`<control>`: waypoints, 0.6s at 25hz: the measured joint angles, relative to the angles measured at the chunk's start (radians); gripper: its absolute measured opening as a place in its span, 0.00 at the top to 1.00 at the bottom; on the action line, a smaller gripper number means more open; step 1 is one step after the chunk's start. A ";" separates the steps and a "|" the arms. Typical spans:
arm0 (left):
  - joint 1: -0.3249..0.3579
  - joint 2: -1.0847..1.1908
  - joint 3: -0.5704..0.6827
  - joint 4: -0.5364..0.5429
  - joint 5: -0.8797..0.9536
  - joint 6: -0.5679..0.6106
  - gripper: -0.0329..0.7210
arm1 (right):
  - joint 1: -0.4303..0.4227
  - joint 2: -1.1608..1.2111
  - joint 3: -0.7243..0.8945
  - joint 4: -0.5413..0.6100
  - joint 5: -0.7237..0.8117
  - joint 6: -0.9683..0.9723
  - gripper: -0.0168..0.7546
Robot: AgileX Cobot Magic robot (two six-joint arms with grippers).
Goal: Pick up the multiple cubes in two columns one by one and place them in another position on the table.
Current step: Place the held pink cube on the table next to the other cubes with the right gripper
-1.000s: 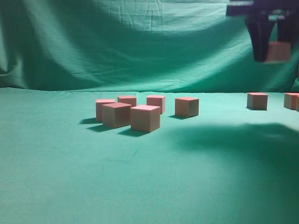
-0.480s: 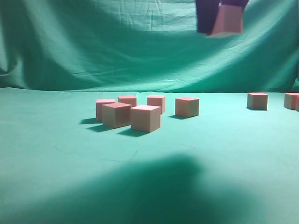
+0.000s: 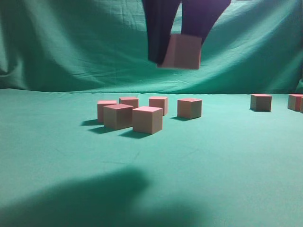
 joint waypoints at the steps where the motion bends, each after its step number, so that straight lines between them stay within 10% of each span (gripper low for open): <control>1: 0.000 0.000 0.000 0.000 0.000 0.000 0.96 | 0.005 0.000 0.016 0.000 -0.027 0.024 0.65; 15: 0.000 0.000 0.000 0.000 0.000 0.000 0.96 | 0.009 0.036 0.091 -0.219 -0.182 0.282 0.65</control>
